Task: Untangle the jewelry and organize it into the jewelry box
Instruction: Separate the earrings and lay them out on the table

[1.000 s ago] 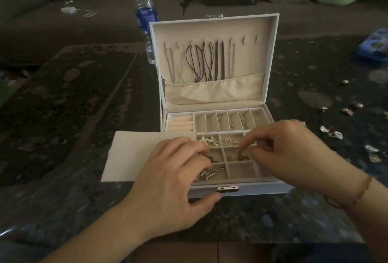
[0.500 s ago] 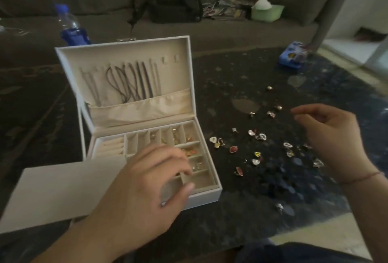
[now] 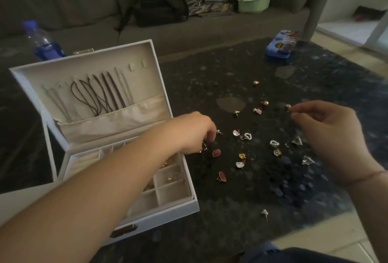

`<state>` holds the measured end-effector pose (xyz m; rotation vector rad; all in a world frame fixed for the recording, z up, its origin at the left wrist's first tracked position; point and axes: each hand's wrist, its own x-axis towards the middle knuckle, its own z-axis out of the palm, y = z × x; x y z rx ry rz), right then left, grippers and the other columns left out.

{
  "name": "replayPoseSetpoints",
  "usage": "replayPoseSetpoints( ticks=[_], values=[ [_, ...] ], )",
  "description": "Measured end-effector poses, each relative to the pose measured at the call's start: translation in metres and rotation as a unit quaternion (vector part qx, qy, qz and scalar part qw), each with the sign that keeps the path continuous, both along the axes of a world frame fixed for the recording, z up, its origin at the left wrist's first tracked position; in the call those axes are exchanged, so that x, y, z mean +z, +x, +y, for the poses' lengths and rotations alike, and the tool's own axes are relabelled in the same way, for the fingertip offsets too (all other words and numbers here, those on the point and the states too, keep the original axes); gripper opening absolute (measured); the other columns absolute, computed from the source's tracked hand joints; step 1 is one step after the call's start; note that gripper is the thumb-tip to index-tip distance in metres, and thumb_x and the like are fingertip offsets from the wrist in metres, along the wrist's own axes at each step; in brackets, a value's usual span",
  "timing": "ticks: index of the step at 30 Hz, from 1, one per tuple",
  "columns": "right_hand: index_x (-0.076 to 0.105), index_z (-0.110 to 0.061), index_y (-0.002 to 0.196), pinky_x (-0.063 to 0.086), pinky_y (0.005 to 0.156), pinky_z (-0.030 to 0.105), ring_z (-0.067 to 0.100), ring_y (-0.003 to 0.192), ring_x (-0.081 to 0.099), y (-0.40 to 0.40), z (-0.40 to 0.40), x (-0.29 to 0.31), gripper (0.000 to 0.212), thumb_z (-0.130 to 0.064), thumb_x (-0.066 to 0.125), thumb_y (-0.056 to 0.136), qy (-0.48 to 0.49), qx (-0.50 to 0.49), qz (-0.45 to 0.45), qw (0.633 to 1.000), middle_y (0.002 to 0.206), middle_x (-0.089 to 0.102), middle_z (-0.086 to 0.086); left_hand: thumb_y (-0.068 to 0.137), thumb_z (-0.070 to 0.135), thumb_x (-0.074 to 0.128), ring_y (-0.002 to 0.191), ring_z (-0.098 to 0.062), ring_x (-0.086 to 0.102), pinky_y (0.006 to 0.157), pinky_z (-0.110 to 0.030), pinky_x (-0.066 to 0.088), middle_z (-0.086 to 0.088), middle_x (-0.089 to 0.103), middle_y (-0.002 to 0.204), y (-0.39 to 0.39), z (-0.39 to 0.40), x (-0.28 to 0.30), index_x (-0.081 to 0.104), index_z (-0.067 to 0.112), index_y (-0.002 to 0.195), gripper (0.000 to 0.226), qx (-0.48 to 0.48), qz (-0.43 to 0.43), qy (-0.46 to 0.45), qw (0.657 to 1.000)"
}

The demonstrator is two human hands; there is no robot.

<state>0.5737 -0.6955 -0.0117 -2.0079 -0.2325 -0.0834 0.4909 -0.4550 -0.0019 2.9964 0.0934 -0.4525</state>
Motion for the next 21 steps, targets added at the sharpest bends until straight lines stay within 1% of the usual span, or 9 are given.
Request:
replayPoseSetpoints(
  ticks=[2,4,7,9,11,13,15,18,21],
  values=[
    [0.072,-0.023,0.079,0.034,0.039,0.008,0.002,0.037,0.043,0.002,-0.001,-0.001,0.013,-0.015,0.067,0.088,0.006,0.003,-0.001,1.000,0.060,0.061,0.005,0.085,0.006,0.072,0.097,-0.014,0.061,0.077,-0.026,0.054,0.007,0.060,0.114,0.005,0.003,-0.004,0.064,0.031,0.118,0.042,0.000,0.021,-0.002,1.000],
    [0.072,-0.024,0.079,0.034,0.039,0.008,0.002,0.037,0.044,0.003,-0.003,-0.001,0.013,-0.015,0.067,0.087,0.012,-0.001,-0.001,1.000,0.060,0.062,0.004,0.084,0.008,0.073,0.095,-0.013,0.061,0.075,-0.024,0.054,0.007,0.059,0.111,0.008,0.005,-0.006,0.064,0.029,0.117,0.040,-0.001,0.032,0.001,0.999],
    [0.072,-0.024,0.078,0.034,0.040,0.007,0.002,0.039,0.045,0.006,-0.005,-0.001,0.014,-0.015,0.067,0.087,0.007,-0.001,-0.005,1.000,0.062,0.064,0.007,0.085,0.015,0.075,0.085,-0.009,0.059,0.067,-0.021,0.050,0.010,0.058,0.098,0.009,0.004,-0.009,0.066,0.029,0.108,0.029,-0.020,0.036,-0.001,0.999],
    [0.072,-0.024,0.077,0.032,0.039,0.007,0.002,0.038,0.044,0.007,-0.006,-0.002,0.014,-0.015,0.067,0.087,-0.003,0.007,0.000,1.000,0.056,0.059,0.002,0.086,0.021,0.074,0.079,-0.004,0.054,0.064,-0.019,0.046,0.012,0.056,0.092,0.010,0.002,-0.011,0.066,0.028,0.105,0.022,-0.030,0.037,-0.017,0.999],
    [0.072,-0.023,0.077,0.032,0.040,0.006,0.002,0.038,0.044,0.008,-0.006,-0.004,0.014,-0.016,0.067,0.087,-0.017,0.014,0.006,1.000,0.047,0.054,-0.008,0.087,0.021,0.074,0.079,-0.002,0.053,0.068,-0.021,0.049,0.012,0.060,0.096,0.011,0.000,-0.011,0.066,0.027,0.107,0.023,-0.038,0.046,-0.037,0.998],
    [0.072,-0.024,0.076,0.033,0.042,0.008,0.003,0.040,0.045,0.009,-0.006,-0.005,0.014,-0.016,0.067,0.086,-0.027,0.015,0.007,0.999,0.045,0.052,-0.010,0.086,0.018,0.075,0.083,-0.003,0.057,0.070,-0.021,0.051,0.012,0.062,0.101,0.016,0.000,-0.007,0.065,0.028,0.110,0.028,-0.040,0.069,-0.057,0.995],
    [0.071,-0.025,0.075,0.036,0.047,0.015,0.003,0.042,0.047,0.011,-0.006,-0.005,0.014,-0.017,0.067,0.086,-0.029,0.010,0.005,1.000,0.045,0.053,-0.010,0.085,0.015,0.076,0.085,-0.005,0.062,0.068,-0.019,0.050,0.013,0.064,0.099,0.023,0.003,-0.002,0.065,0.029,0.110,0.031,-0.026,0.081,-0.076,0.993],
    [0.071,-0.026,0.076,0.035,0.051,0.020,0.002,0.042,0.048,0.011,-0.004,-0.003,0.014,-0.018,0.066,0.087,-0.035,0.012,0.003,0.999,0.043,0.052,-0.013,0.085,0.021,0.076,0.082,-0.007,0.065,0.068,-0.026,0.056,0.011,0.065,0.094,0.039,-0.002,0.003,0.066,0.030,0.105,0.024,0.023,0.013,-0.151,0.988],
    [0.069,-0.026,0.075,0.033,0.047,0.013,0.001,0.042,0.048,0.011,-0.002,-0.002,0.015,-0.018,0.065,0.087,-0.046,0.019,0.000,0.999,0.042,0.051,-0.015,0.084,0.035,0.077,0.081,0.000,0.060,0.068,-0.020,0.047,0.014,0.064,0.094,0.050,-0.021,0.000,0.066,0.033,0.107,0.025,0.016,-0.044,-0.187,0.981]
  ],
)
